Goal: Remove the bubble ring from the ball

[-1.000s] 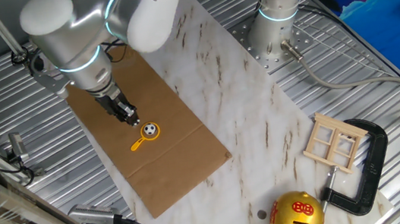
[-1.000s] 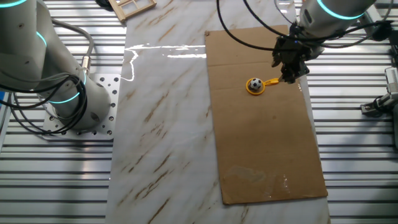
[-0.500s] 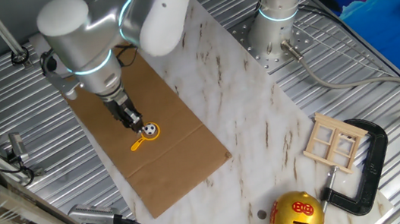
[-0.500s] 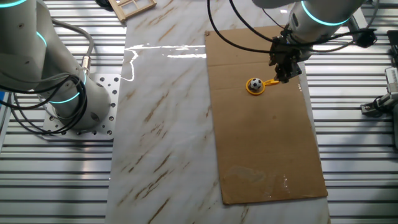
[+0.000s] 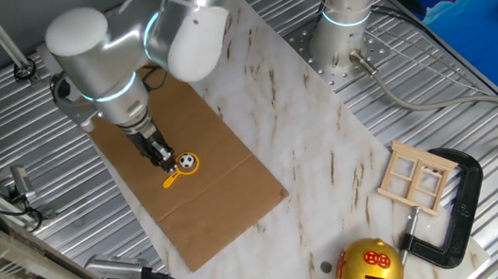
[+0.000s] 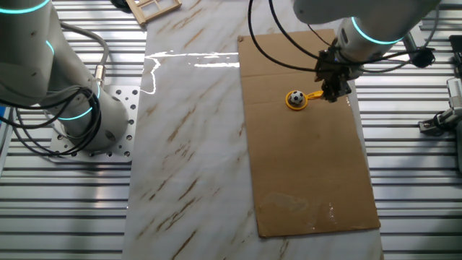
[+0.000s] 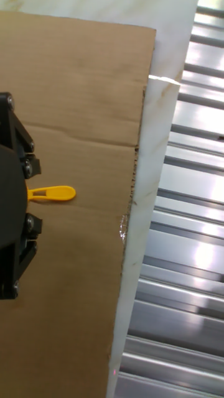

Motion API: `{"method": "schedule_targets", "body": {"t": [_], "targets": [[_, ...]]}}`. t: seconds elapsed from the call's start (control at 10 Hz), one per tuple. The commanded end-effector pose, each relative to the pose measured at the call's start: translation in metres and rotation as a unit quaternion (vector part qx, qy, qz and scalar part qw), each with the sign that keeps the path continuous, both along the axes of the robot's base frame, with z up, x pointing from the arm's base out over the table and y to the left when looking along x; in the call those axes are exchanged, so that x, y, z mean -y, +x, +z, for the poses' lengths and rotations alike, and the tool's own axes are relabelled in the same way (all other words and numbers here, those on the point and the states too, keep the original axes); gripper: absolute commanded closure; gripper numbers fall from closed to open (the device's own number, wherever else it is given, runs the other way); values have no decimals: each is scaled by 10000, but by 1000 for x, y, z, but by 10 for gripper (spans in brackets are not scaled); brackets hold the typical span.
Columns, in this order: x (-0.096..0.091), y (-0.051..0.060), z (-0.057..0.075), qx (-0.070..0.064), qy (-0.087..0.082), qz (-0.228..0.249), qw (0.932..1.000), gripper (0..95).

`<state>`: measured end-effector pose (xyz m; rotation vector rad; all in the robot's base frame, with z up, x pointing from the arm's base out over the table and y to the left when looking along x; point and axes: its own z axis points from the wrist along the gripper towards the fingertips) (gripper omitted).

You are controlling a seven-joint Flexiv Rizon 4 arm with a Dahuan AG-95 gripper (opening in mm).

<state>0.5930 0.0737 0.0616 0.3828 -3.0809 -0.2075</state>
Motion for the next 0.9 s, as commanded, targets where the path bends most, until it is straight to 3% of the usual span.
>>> {"method": "schedule_targets", "body": {"t": [0.1, 0.5, 0.9], "targets": [[0, 2, -6, 7, -3, -8, 10000, 570], [-3, -2, -20, 90, -171, -78, 9998, 570], [-2, -5, -29, 184, -212, -114, 9995, 570]]}}
